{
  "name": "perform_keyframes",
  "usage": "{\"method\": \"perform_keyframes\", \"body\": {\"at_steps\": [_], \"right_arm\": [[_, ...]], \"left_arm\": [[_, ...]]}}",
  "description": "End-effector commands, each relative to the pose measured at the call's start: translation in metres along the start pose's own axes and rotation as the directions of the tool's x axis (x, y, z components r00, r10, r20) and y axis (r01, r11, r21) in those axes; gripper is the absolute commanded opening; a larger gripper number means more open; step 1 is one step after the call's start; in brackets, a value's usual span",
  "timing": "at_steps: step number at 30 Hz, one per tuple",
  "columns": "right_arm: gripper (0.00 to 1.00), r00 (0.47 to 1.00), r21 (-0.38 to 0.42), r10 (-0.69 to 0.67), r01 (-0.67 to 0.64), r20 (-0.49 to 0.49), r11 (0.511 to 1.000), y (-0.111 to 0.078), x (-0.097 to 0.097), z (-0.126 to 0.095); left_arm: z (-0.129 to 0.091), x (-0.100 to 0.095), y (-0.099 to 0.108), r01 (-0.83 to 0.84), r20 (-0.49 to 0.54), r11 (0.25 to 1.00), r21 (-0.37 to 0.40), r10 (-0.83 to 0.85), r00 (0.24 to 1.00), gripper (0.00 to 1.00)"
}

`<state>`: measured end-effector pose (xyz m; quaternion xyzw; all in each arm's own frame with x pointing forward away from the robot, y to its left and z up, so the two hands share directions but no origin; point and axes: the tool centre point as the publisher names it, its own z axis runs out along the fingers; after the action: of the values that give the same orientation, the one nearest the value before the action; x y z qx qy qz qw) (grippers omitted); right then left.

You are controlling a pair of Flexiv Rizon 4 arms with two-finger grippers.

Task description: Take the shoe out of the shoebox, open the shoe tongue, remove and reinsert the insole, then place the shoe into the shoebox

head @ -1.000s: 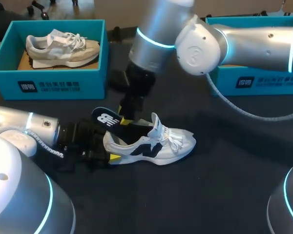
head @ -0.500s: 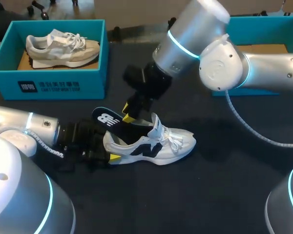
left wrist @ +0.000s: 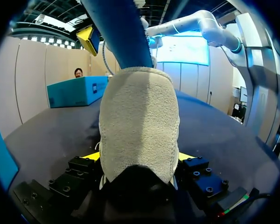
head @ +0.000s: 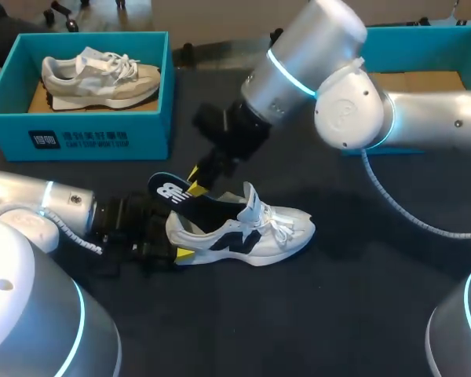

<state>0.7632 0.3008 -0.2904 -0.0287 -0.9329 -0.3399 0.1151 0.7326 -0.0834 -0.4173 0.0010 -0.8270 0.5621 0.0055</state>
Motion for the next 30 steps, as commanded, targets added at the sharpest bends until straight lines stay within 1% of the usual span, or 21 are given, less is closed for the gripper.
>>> {"method": "perform_keyframes", "body": {"at_steps": [1, 7, 13, 15, 17, 19, 20, 21, 27, 30], "right_arm": [[0.33, 1.000, -0.025, 0.008, -0.007, 0.030, 1.000, -0.004, 0.009, 0.009], [0.32, 0.999, -0.044, 0.018, -0.016, 0.049, 0.999, -0.003, 0.014, 0.014], [0.27, 0.999, -0.053, 0.026, -0.023, 0.042, 0.998, -0.006, 0.015, 0.020], [0.22, 0.999, -0.052, 0.027, -0.025, 0.041, 0.998, -0.007, 0.015, 0.020], [0.21, 0.999, -0.052, 0.029, -0.027, 0.040, 0.998, -0.008, 0.016, 0.021], [0.11, 0.999, -0.052, 0.031, -0.029, 0.038, 0.998, -0.009, 0.016, 0.022], [0.01, 0.999, -0.053, 0.031, -0.030, 0.037, 0.998, -0.010, 0.015, 0.023], [0.00, 0.999, -0.053, 0.032, -0.030, 0.036, 0.998, -0.010, 0.015, 0.023], [0.00, 0.999, -0.056, 0.009, -0.006, 0.048, 0.998, -0.005, 0.010, 0.019], [0.00, 0.998, -0.075, -0.015, 0.020, 0.069, 0.997, -0.001, 0.007, 0.015]], "left_arm": [[0.001, 0.000, -0.001, 0.001, 0.001, 1.000, -0.002, -0.001, 1.000, 0.00], [0.001, 0.000, -0.001, 0.001, 0.001, 1.000, -0.002, -0.001, 1.000, 0.00], [0.001, 0.000, -0.001, 0.001, 0.001, 1.000, -0.002, -0.001, 1.000, 0.00], [0.001, 0.000, -0.001, 0.001, 0.001, 1.000, -0.002, -0.001, 1.000, 0.00], [0.001, 0.000, -0.001, 0.001, 0.001, 1.000, -0.002, -0.001, 1.000, 0.00], [0.001, 0.000, -0.001, 0.001, 0.001, 1.000, -0.002, -0.001, 1.000, 0.00], [0.001, 0.000, -0.001, 0.001, 0.001, 1.000, -0.002, -0.001, 1.000, 0.00], [0.001, 0.000, -0.001, 0.001, 0.001, 1.000, -0.002, -0.001, 1.000, 0.00], [0.001, 0.000, -0.001, 0.001, 0.001, 1.000, -0.002, -0.001, 1.000, 0.00], [0.001, 0.000, -0.001, 0.001, 0.001, 1.000, -0.002, -0.001, 1.000, 0.00]]}}
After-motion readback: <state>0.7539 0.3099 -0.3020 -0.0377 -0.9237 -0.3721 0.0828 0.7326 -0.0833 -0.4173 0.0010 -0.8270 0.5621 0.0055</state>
